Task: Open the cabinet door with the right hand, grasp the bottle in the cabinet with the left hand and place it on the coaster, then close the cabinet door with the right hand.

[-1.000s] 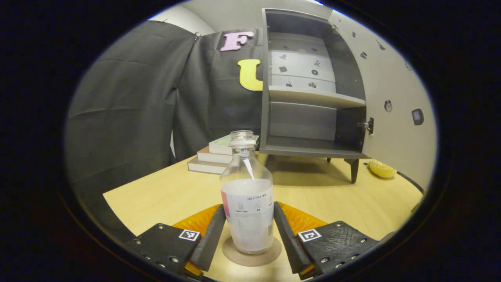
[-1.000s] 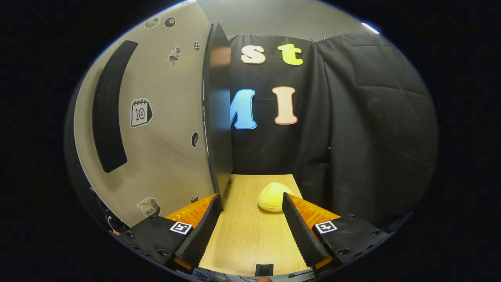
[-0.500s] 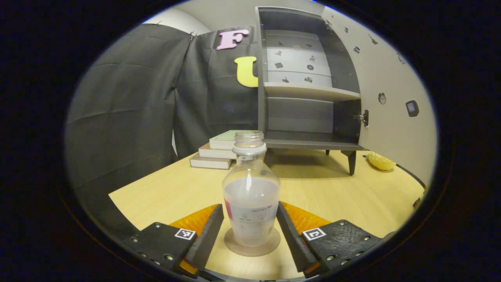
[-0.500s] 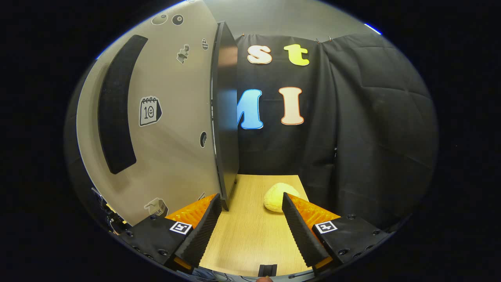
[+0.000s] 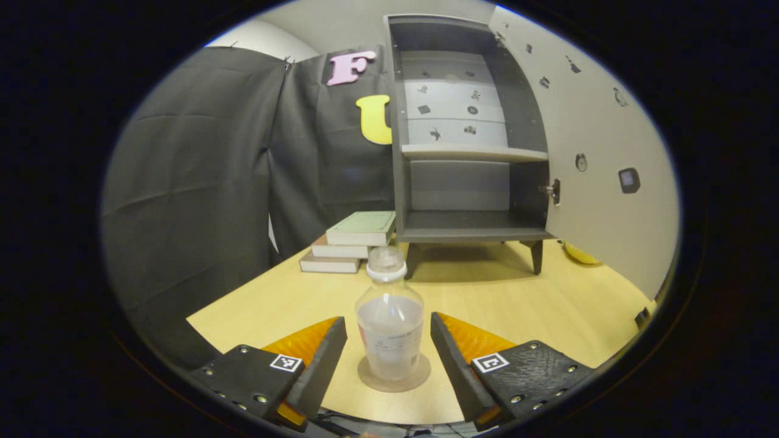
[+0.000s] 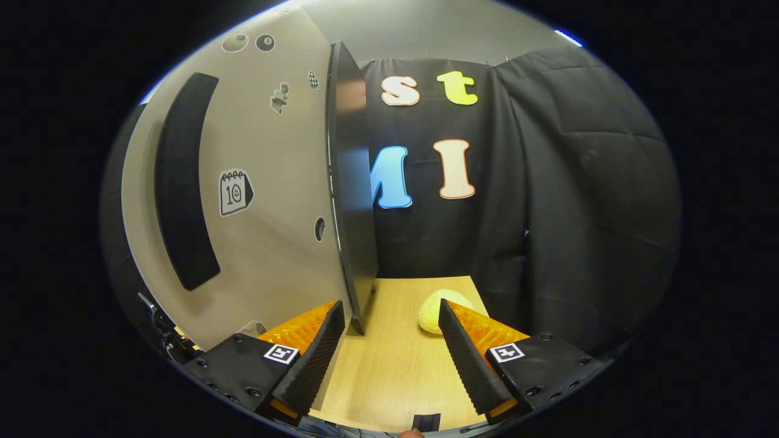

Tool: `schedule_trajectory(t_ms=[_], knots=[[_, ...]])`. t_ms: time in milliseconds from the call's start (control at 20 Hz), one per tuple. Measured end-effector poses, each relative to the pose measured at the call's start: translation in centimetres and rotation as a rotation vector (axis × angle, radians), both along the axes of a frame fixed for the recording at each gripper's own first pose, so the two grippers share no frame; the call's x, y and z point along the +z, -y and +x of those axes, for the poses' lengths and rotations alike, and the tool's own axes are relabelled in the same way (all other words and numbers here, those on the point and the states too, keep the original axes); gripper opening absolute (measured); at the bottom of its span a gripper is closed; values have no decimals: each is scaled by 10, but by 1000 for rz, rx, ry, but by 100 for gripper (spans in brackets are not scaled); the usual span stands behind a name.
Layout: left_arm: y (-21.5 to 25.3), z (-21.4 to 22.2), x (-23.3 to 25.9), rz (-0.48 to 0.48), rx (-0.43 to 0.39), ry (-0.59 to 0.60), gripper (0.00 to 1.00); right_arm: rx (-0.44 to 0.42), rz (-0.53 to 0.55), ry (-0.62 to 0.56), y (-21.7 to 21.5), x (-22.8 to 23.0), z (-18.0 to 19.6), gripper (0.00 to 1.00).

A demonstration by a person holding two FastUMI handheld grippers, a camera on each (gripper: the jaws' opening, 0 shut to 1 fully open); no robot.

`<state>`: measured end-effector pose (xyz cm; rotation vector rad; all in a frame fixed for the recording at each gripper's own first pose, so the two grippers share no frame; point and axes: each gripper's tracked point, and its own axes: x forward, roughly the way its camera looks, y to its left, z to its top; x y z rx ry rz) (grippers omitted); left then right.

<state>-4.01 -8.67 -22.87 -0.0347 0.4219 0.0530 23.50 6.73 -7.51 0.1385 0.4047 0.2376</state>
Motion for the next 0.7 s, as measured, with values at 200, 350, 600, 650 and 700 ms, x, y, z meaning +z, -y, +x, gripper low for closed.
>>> schedule_trajectory(t_ms=[200, 350, 600, 650, 700], knots=[[-2, 2, 49, 19, -30, 64, 86, -6, 41, 70, -6, 37, 5, 98], [-4, 18, 82, 5, -57, 107, 84, -8, 55, 122, -11, 70, 6, 98], [-26, 59, 126, 5, -109, 193, 84, -31, -32, 182, -19, 100, 4, 89], [-32, 64, 131, -3, -119, 206, 86, -36, -38, 182, -23, 100, 3, 95], [-37, 70, 137, -10, -128, 215, 86, -39, -32, 177, -28, 100, 2, 90]])
